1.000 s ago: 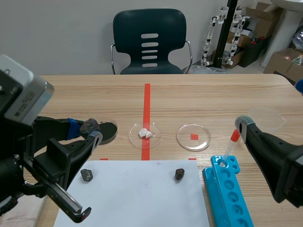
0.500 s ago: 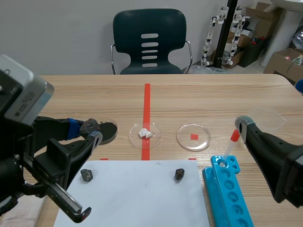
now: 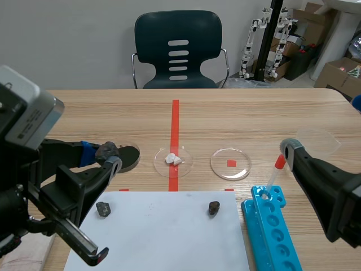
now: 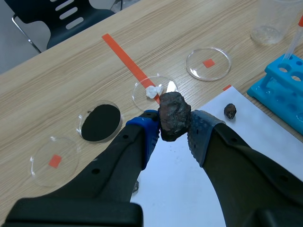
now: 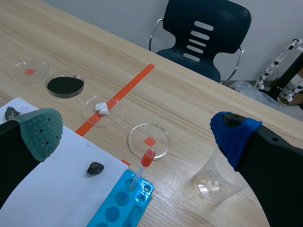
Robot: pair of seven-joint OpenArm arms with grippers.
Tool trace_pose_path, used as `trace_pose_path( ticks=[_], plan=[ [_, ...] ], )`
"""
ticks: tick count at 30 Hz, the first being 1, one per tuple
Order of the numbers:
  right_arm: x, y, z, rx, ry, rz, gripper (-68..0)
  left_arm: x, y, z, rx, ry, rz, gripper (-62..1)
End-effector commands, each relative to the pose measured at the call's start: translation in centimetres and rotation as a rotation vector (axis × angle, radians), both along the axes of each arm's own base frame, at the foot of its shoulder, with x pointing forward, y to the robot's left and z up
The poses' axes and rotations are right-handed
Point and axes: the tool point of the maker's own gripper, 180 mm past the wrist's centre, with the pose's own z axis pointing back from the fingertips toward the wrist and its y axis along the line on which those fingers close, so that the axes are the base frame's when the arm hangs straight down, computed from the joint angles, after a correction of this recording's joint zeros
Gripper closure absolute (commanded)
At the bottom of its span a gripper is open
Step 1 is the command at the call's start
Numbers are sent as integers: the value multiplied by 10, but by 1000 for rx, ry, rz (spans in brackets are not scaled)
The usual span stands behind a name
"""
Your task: Put the middle mineral back
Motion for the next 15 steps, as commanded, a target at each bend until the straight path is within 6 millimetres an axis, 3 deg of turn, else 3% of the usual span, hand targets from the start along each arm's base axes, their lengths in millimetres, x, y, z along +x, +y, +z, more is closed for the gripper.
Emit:
trace_pose_path(
  ticks=[1, 8, 15],
  plan=[
    [3, 3, 12, 13, -40, 5, -679, 1, -3, 10, -22, -28, -5, -113],
    [3, 3, 12, 13, -40, 6, -679, 1, -3, 9, -22, -21, -1, -113],
    [3, 3, 12, 13, -40, 6, -679, -7, 6, -21, 8, 172, 58, -113]
  ],
)
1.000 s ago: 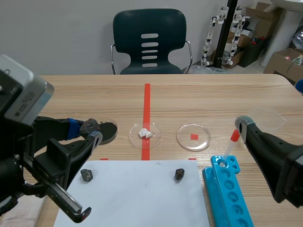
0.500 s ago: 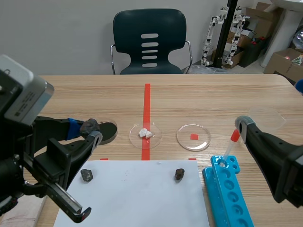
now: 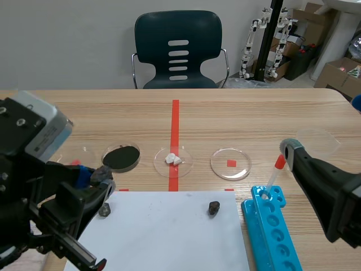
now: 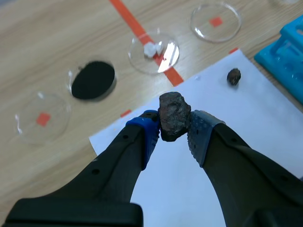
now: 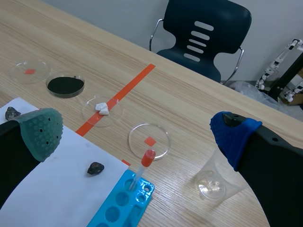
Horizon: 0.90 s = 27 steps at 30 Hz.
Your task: Put the middle mineral back
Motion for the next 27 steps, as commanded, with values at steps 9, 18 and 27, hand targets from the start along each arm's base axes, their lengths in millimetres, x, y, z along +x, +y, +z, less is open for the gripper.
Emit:
trace_pose_path(
  ticks=[9, 18, 27],
  plan=[
    [3, 3, 12, 13, -40, 6, -679, -10, 3, -22, -23, 185, 74, -113],
    [3, 3, 12, 13, -40, 5, -679, 4, 9, -64, 58, 311, 100, -113],
    [3, 3, 12, 13, -40, 6, -679, 20, -30, -78, 22, 317, 27, -113]
  ],
)
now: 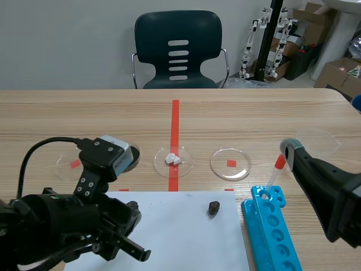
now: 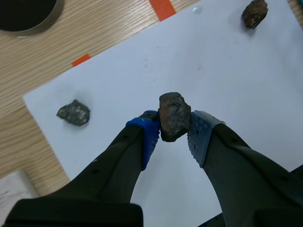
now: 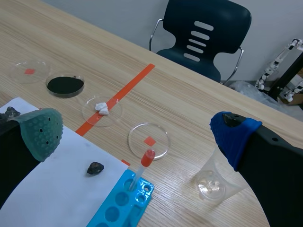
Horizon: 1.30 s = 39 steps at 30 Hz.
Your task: Put the middle mineral back
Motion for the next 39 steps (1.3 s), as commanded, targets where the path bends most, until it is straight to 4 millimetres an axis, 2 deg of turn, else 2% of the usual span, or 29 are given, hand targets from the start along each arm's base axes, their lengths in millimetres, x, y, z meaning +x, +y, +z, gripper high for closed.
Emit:
trace_pose_path(
  ticks=[1, 6, 12, 23, 31, 39],
  plan=[
    [3, 3, 12, 13, -40, 6, -679, 7, -12, 9, -35, -33, -12, -113],
    [3, 3, 12, 13, -40, 6, -679, 17, -33, 6, -62, -34, -33, -113],
    [3, 3, 12, 13, -40, 6, -679, 25, -48, -11, -64, 1, -37, -113],
    [3, 3, 12, 13, -40, 5, -679, 46, -53, -42, -38, 59, 6, -113],
    [3, 3, 12, 13, -40, 5, -679, 56, -55, -43, -45, 37, 18, -113],
    [3, 3, 12, 13, -40, 5, -679, 53, -53, -47, -33, 56, 17, -113]
  ],
)
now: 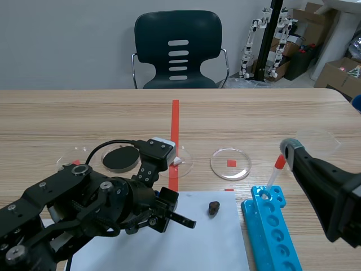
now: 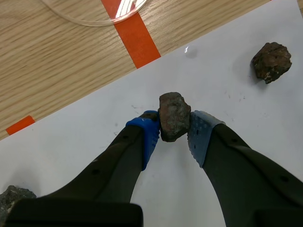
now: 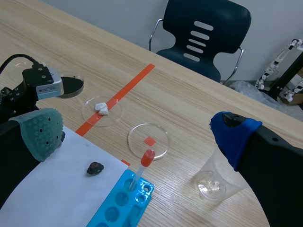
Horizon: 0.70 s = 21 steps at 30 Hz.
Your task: Put the middle mineral back
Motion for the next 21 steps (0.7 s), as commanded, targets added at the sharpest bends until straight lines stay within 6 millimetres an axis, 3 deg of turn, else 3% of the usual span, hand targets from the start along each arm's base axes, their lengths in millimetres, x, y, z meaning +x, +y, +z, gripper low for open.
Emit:
trace_pose_path(
  ticks=[1, 9, 21],
  plan=[
    [3, 3, 12, 13, -40, 5, -679, 3, -5, 7, -19, -16, -1, -113],
    [3, 3, 12, 13, -40, 5, -679, 1, 5, -6, 13, 14, 26, -113],
    [3, 2, 10, 10, -34, 4, -679, 5, 12, -7, 40, -1, 56, -113]
  ],
)
